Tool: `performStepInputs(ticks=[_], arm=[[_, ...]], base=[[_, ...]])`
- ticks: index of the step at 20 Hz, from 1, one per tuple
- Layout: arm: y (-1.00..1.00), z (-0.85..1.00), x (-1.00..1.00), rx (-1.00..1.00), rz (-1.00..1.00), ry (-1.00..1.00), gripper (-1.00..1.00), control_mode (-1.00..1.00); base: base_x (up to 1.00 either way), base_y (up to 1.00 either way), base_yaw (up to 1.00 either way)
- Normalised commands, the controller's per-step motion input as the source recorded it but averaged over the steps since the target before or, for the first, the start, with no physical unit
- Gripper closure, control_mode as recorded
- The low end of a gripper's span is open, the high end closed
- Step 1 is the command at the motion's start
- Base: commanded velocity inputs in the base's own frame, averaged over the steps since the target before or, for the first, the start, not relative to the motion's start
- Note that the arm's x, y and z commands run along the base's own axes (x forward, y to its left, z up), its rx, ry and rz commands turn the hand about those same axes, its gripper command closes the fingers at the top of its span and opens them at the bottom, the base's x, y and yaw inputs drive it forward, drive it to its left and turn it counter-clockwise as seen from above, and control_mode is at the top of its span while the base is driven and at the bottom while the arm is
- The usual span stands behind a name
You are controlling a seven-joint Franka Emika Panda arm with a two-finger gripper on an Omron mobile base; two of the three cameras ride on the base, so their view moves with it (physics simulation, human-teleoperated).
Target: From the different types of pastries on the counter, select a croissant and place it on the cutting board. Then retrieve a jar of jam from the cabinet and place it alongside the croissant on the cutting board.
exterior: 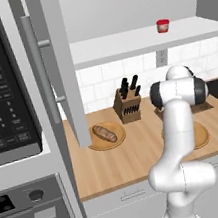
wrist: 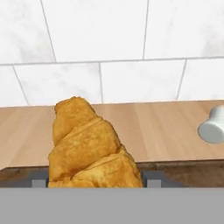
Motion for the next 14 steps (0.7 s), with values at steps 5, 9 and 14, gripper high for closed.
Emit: performStepInputs(ticks=[5,9,14], arm=[[-0.47,0.68,-0.04,0.00,0.00,0.04,1.00,-1.00],[-0.30,0.23,-0.38,0.00,0.00,0.01,1.00,-1.00],[-0.22,-0.33,-1.00,0.00,0.00,-0.01,1.00,-1.00]], base=[[0.00,0.00,0.00],[0.00,0.00,0.00],[0.00,0.00,0.00]])
